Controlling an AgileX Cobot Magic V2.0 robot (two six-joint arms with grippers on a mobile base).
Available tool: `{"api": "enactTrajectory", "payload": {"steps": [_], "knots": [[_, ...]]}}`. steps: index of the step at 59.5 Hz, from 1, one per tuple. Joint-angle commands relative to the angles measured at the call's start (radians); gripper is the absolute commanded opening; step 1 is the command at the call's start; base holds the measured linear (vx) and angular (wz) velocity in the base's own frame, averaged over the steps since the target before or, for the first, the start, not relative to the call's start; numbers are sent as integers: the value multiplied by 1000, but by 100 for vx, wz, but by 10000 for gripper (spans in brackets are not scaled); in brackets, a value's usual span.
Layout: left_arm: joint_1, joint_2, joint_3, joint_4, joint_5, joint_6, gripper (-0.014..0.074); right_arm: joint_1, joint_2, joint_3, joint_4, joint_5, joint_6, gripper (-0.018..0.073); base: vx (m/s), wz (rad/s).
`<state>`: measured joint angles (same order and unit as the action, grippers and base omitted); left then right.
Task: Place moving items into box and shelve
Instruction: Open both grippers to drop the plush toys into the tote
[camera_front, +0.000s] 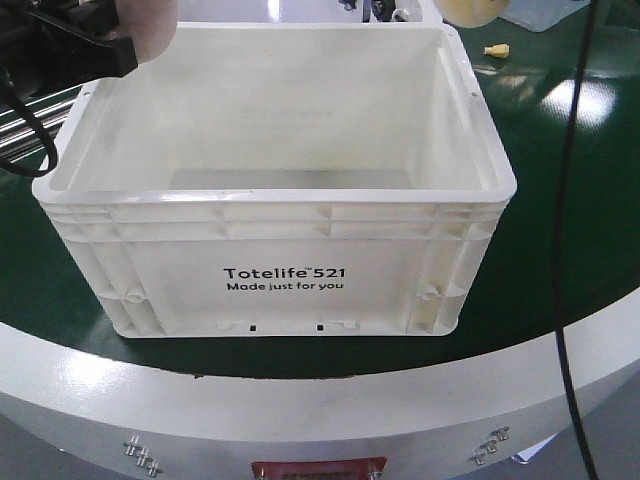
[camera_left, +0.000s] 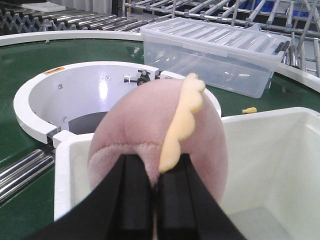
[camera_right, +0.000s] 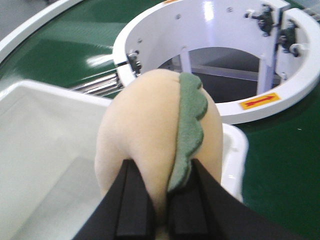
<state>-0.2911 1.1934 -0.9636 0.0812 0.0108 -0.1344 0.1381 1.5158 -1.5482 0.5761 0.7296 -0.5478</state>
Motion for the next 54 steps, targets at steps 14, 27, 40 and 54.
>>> {"api": "enactTrajectory", "payload": {"steps": [14, 27, 40, 54], "knots": [[-4, -32, -27, -9, -81, -17, -20, 192, 22, -35, -92, -89, -4, -11, 0, 0], [-6, 1, -26, -8, -75, -80, -20, 255, 34, -35, -112, -89, 0, -11, 0, 0], [-60, 43, -26, -6, -68, -84, -20, 255, 34, -35, -114, -72, 6, -11, 0, 0], [-84, 56, -26, -6, -61, -74, 3, 255, 34, -35, -115, -53, 6, 11, 0, 0]]}}
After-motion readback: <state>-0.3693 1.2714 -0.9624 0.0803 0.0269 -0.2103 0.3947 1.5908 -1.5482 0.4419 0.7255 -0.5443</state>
